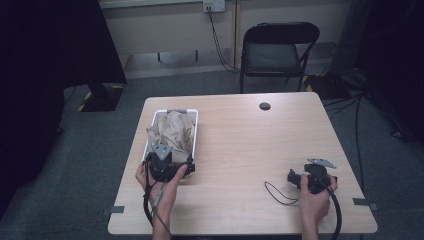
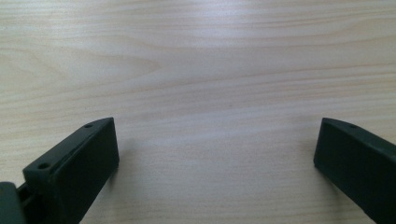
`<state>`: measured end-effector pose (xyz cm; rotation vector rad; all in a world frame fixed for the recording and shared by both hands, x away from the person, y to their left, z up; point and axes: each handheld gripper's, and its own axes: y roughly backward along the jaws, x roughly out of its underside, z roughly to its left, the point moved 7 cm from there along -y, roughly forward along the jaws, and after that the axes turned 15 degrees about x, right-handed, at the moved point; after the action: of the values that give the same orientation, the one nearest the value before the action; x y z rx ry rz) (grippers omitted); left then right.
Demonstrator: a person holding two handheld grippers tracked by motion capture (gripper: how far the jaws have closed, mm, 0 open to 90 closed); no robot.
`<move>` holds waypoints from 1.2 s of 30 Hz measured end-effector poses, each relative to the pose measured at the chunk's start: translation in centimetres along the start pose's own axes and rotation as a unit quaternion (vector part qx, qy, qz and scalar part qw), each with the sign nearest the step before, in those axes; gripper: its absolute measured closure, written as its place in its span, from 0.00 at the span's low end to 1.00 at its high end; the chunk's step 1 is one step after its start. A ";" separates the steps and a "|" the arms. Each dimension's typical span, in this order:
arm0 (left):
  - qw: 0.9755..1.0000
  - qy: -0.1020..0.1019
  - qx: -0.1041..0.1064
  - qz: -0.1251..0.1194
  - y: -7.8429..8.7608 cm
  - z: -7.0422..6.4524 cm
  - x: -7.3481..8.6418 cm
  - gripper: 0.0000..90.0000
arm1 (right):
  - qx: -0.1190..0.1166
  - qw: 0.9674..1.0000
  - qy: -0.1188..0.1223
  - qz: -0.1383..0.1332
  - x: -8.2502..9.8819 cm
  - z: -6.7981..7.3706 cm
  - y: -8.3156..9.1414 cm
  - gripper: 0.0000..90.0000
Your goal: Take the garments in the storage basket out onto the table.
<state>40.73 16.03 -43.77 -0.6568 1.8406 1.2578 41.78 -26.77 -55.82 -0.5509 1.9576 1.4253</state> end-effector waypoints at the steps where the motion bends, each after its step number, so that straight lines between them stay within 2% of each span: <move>1: 1.000 -0.001 -0.010 0.003 0.0 0.2 -0.2 0.01 | 0.000 1.000 0.000 0.000 0.0 0.0 0.0 0.00; 2: 1.000 0.000 -0.015 0.004 -0.1 0.3 -0.3 0.03 | 0.000 1.000 0.000 0.000 0.0 0.0 0.0 0.00; 5: 1.000 -0.001 -0.001 0.002 -0.2 0.2 -0.9 0.02 | 0.000 1.000 0.000 0.000 0.0 0.0 0.0 0.00; 12: 1.000 -0.002 -0.011 0.004 -0.3 1.1 -1.8 0.03 | 0.000 1.000 0.000 0.000 0.0 0.0 0.0 0.00; 17: 1.000 0.003 -0.009 0.002 -0.5 1.8 -2.4 0.02 | 0.000 1.000 0.000 0.000 0.0 0.0 0.0 0.00; 24: 1.000 0.016 -0.007 0.014 -1.9 3.0 -2.8 0.02 | 0.000 1.000 0.000 0.000 0.0 0.0 0.0 0.00; 27: 1.000 0.019 0.001 0.023 -2.5 3.2 -2.9 0.02 | 0.000 1.000 0.000 0.000 0.0 0.0 0.0 0.00; 29: 0.999 0.013 -0.004 0.030 -2.8 3.3 -2.9 0.02 | 0.000 1.000 0.000 0.000 0.0 0.0 0.0 0.00; 36: 0.998 0.031 -0.008 0.052 -4.8 4.6 -3.0 0.02 | 0.000 1.000 0.000 0.000 0.0 0.0 0.0 0.00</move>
<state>47.56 18.48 -44.60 -0.6214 1.9392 1.3333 41.78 -26.77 -55.82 -0.5509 1.9575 1.4253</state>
